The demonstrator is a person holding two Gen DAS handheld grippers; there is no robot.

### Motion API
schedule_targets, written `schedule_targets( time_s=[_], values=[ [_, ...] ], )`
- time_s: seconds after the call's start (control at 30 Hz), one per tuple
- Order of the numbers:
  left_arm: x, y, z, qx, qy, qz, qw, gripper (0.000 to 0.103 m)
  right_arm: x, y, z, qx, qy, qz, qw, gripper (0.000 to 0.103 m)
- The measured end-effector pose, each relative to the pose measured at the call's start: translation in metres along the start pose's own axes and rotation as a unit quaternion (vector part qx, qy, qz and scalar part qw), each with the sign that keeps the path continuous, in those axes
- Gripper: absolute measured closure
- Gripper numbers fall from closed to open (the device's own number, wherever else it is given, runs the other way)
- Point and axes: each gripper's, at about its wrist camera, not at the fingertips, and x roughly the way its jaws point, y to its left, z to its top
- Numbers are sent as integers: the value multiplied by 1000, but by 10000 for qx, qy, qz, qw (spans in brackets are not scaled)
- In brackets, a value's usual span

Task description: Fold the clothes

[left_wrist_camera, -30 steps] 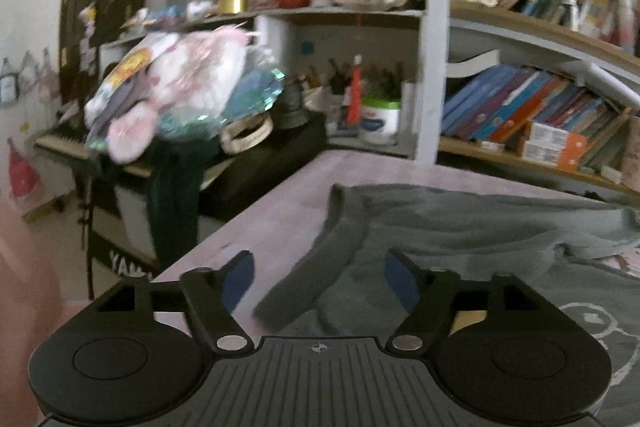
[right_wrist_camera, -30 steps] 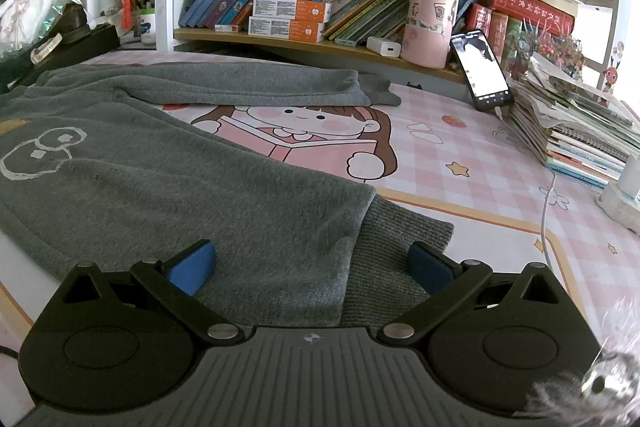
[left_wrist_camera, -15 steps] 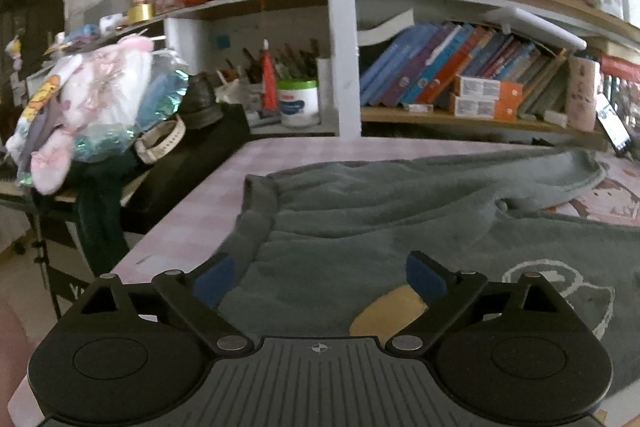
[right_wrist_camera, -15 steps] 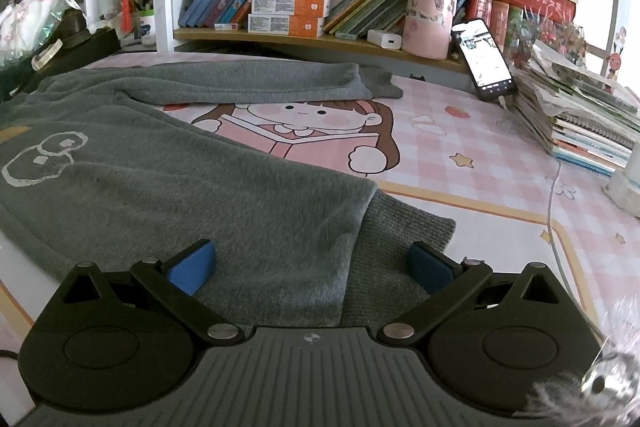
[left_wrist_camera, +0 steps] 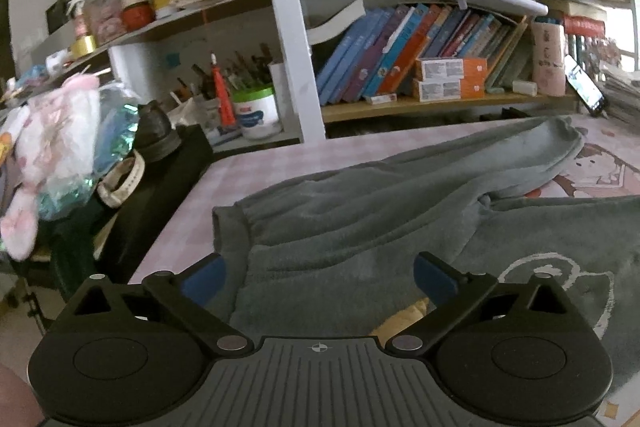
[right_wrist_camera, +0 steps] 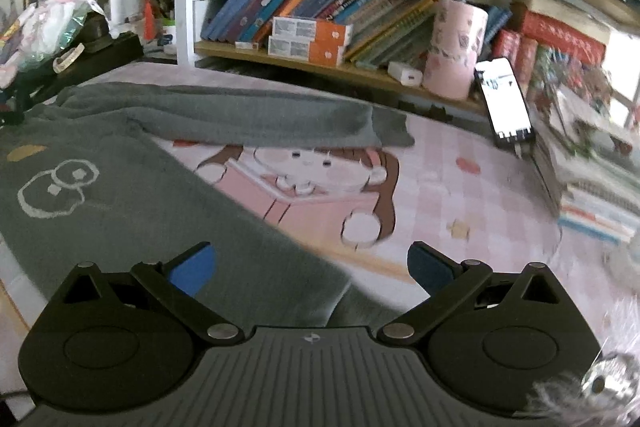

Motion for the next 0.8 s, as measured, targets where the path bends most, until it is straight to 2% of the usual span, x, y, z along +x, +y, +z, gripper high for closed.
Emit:
schedule_targets(
  time_s=[0.27,0.47,0.67,0.7,0.8],
  values=[
    [24,10,30,776,-162,-125,9968,1,40,-35,61,-236,92,499,9984,0],
    [66,19,50,995,108,-237,9947,1,91,-53,107,-423,312,483,9975,0],
    [114,24,65,1288,302,-208,9910,1,153,-66,132,-778,608,329,9946,3],
    [122,26,68,1286,327,-253,9908,1,163,-69,136,-805,649,308,9942,5],
    [143,31,74,1092,373,-372,9926,3,192,-76,147,-868,739,305,9930,22]
  ],
)
